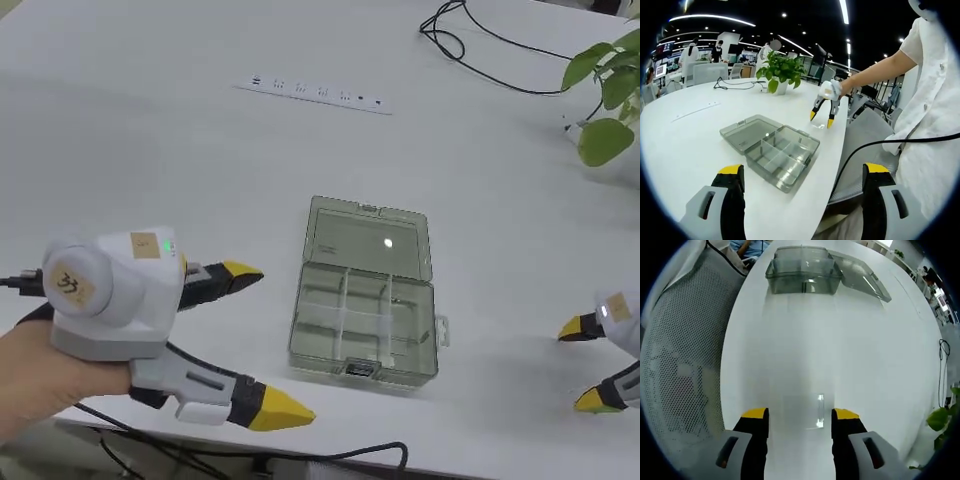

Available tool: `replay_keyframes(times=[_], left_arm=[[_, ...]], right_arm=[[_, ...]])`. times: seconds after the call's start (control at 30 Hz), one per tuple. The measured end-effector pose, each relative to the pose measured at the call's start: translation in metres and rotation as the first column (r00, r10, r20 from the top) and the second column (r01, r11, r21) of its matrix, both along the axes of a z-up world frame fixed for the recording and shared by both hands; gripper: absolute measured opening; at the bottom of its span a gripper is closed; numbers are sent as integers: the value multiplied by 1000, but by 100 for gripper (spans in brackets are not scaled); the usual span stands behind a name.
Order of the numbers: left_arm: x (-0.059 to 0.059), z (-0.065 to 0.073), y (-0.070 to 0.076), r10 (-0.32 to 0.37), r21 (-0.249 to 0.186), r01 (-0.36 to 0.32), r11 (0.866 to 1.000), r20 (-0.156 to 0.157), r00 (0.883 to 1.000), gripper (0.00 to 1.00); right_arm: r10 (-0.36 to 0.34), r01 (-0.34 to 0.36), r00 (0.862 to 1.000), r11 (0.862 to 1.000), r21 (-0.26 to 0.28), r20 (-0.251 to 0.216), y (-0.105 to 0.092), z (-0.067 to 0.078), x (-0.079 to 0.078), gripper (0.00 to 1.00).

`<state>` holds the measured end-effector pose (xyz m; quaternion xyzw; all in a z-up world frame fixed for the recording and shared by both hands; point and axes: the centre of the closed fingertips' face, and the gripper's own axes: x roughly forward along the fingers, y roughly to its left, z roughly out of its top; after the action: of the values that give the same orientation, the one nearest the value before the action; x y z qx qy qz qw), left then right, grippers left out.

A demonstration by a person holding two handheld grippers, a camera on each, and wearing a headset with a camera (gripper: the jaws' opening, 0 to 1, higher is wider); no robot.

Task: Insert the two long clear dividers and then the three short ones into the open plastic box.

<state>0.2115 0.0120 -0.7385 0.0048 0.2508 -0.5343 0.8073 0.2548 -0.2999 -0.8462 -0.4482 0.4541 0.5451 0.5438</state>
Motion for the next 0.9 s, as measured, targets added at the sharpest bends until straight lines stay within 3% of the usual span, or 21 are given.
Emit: replay_keyframes(times=[0.3, 0.57, 0.9], left_arm=[[1, -1, 1, 1, 0, -1, 1000, -3, 1000, 100], [1, -1, 1, -1, -1, 1, 1000, -3, 1000, 100], [0, -1, 0, -5, -1, 5, 1000, -3, 1000, 99]], right_arm=[[29, -29, 999, 999, -14, 13, -1, -3, 2, 46], [41, -41, 999, 999, -29, 17, -3, -3, 3, 33], [39, -38, 999, 999, -38, 22, -3, -4, 3, 33]])
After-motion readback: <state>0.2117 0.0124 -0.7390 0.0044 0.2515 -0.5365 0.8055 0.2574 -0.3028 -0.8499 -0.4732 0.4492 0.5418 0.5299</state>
